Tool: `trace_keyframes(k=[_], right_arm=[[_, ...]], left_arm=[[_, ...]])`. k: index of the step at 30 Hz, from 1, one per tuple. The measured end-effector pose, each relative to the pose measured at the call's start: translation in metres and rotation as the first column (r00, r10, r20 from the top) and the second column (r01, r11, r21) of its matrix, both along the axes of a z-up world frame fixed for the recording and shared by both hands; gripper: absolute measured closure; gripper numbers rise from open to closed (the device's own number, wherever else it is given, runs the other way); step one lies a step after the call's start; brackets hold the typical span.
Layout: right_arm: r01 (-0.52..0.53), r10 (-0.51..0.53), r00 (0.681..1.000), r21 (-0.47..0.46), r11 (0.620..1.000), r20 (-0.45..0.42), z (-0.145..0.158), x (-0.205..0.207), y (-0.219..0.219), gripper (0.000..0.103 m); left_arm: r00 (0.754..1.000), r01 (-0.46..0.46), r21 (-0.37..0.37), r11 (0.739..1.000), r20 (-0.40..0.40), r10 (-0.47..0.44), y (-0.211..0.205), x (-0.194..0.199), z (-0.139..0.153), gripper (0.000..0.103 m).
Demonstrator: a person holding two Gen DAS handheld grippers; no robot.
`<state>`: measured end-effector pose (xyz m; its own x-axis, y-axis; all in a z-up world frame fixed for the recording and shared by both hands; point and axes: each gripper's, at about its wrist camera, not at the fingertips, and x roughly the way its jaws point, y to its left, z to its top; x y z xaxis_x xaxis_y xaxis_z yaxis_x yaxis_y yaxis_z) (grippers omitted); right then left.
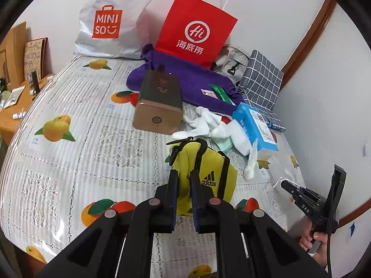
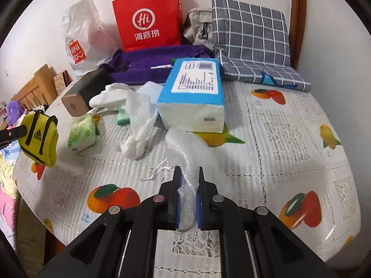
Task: Organize soft objects
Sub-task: 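Carry the yellow pouch with the left tool and the mesh bag with the right onto the purple towel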
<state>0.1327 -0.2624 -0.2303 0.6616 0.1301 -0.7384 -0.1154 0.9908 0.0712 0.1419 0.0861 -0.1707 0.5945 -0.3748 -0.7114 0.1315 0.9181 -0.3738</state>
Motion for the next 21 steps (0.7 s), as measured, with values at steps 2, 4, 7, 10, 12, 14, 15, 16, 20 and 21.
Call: trace_keyframes(k=[2,4,7,10,12,14,15,16,20,21], right_arm=[[-0.002,0.002,1.0,0.001,1.0,0.006,0.006,0.0,0.0,0.093],[-0.002,0.002,1.0,0.005,1.0,0.013,0.012,0.0,0.0,0.093],[-0.002,0.002,1.0,0.002,1.0,0.032,0.023,-0.001,0.0,0.093],[0.004,-0.004,0.999,0.001,1.0,0.049,0.035,0.001,0.0,0.093],[0.008,-0.009,0.998,0.009,1.0,0.059,0.043,0.004,0.0,0.093],[0.008,-0.009,0.998,0.019,1.0,0.062,0.051,0.01,0.001,0.093],[0.005,-0.006,0.998,0.023,1.0,0.064,0.057,0.014,0.002,0.093],[-0.003,0.002,0.998,0.021,1.0,0.069,0.061,0.016,0.005,0.093],[-0.028,0.028,0.996,0.0,1.0,0.09,0.073,0.027,0.016,0.093],[-0.034,0.034,0.995,0.001,0.999,0.09,0.076,0.031,0.018,0.093]], left_arm=[[1.0,-0.001,0.0,1.0,0.0,0.001,-0.002,0.001,0.003,0.092],[1.0,-0.002,0.006,1.0,0.002,0.002,-0.003,0.003,0.006,0.092],[1.0,-0.006,0.021,1.0,0.011,0.006,-0.004,0.004,0.012,0.092],[1.0,-0.01,0.022,1.0,0.016,0.01,-0.003,0.007,0.016,0.092],[1.0,-0.016,0.016,1.0,0.014,0.016,0.0,0.01,0.02,0.092],[1.0,-0.021,0.017,1.0,0.022,0.021,0.001,0.013,0.025,0.092],[0.999,-0.023,0.016,1.0,0.028,0.022,0.002,0.014,0.028,0.092],[0.999,-0.024,0.014,1.0,0.033,0.023,0.003,0.015,0.03,0.092],[0.998,-0.033,0.013,0.999,0.053,0.033,0.005,0.024,0.04,0.092],[0.998,-0.039,0.014,0.999,0.055,0.038,0.006,0.027,0.041,0.092]])
